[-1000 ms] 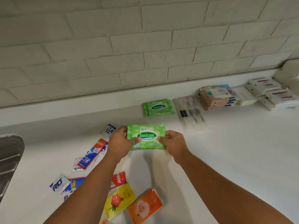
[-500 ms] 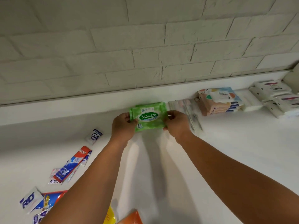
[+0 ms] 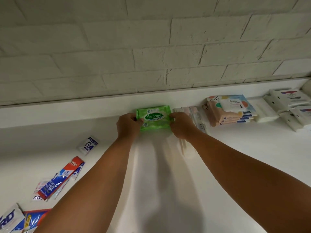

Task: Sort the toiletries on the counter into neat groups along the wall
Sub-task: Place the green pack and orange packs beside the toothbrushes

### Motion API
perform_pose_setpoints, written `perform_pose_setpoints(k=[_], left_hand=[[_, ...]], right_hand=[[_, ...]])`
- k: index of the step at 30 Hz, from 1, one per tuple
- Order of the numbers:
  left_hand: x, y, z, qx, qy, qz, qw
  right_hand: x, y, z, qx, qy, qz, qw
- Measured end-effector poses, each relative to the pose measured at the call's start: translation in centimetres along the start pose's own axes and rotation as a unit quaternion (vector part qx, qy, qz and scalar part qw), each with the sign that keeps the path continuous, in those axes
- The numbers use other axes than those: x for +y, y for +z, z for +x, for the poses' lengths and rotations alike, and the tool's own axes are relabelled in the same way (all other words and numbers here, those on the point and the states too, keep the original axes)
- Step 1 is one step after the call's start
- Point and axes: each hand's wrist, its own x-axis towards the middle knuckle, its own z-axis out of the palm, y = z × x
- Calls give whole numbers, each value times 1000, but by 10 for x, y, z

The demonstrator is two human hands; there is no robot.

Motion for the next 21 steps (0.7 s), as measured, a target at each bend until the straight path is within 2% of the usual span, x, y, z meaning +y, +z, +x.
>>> perform_pose_setpoints(k=[11, 16, 21], left_hand=[[-4, 9, 2, 15, 21, 42, 999], [-1, 6, 1, -4, 32, 56, 998], [6, -9, -8, -13, 4, 29, 999]], right_hand=[[8, 11, 10, -5, -62, -151, 987], [7, 14, 6, 32, -68, -180, 981], [-4, 10, -14, 62, -90, -176, 978]])
